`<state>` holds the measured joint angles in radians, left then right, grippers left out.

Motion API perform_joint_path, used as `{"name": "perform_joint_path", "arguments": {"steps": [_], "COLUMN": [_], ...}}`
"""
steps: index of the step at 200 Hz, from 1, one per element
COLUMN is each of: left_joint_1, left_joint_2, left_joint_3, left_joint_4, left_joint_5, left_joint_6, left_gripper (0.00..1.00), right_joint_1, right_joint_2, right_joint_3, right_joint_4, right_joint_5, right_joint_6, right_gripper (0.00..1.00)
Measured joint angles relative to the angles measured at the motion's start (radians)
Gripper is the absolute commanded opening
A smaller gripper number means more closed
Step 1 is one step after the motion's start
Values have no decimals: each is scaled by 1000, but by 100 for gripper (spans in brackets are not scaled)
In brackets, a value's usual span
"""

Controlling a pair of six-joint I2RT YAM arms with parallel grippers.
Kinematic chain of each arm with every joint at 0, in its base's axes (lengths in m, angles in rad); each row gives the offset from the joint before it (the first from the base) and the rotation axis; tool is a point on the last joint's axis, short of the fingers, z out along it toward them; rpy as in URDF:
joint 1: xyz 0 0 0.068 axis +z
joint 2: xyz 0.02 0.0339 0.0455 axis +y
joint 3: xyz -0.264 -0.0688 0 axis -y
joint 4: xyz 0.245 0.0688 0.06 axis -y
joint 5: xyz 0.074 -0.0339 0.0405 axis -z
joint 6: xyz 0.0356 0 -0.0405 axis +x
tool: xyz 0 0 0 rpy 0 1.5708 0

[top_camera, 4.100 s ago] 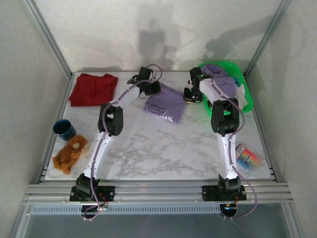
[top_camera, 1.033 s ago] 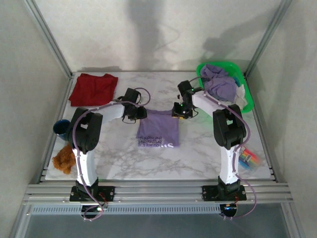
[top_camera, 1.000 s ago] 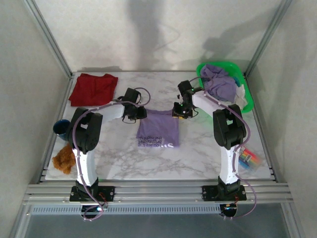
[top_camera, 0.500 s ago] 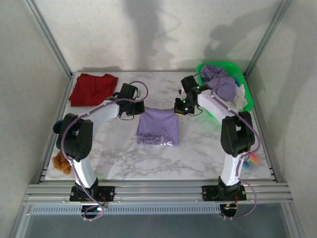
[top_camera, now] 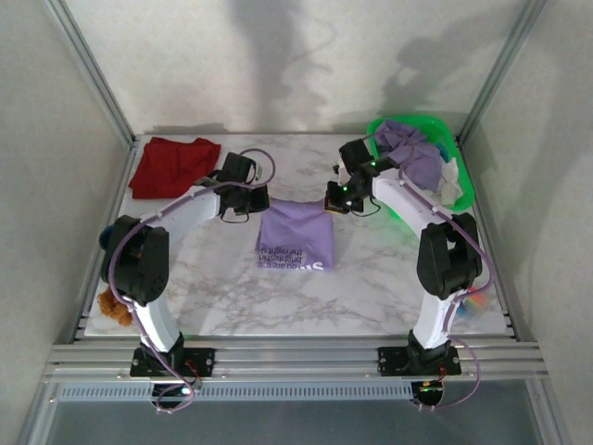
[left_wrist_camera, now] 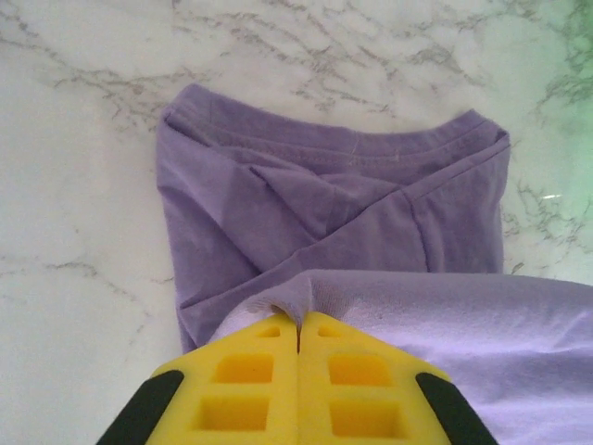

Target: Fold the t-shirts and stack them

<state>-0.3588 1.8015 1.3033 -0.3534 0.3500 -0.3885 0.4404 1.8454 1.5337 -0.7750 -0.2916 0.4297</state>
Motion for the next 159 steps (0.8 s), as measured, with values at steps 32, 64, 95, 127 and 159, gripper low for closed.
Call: {"name": "perform_joint_path", "arguments": {"steps": [32,64,95,127,159], "left_joint_1": [9,16,42,69,87], "left_joint_2": [32,53,145,378,582], "left_joint_3": [47,90,172,359,525], "left_joint_4": [0,1,6,19,19], "left_joint_5": [17,27,79,149,218], "left_joint_6": [0,0,0,5,3], "left_gripper": [0,0,0,0,0], "right_joint_1": [1,1,-3,-29,-59], "right_joint_2": [0,1,50,243,484], "right_joint_3": [-2,14,88,241,457], "right_joint_4": [6,4,21,52,33], "right_joint_5": [0,3,5,3,6], "right_joint_6": [-13,-28,-51,-73,-82], "right_gripper": [0,0,0,0,0]}}
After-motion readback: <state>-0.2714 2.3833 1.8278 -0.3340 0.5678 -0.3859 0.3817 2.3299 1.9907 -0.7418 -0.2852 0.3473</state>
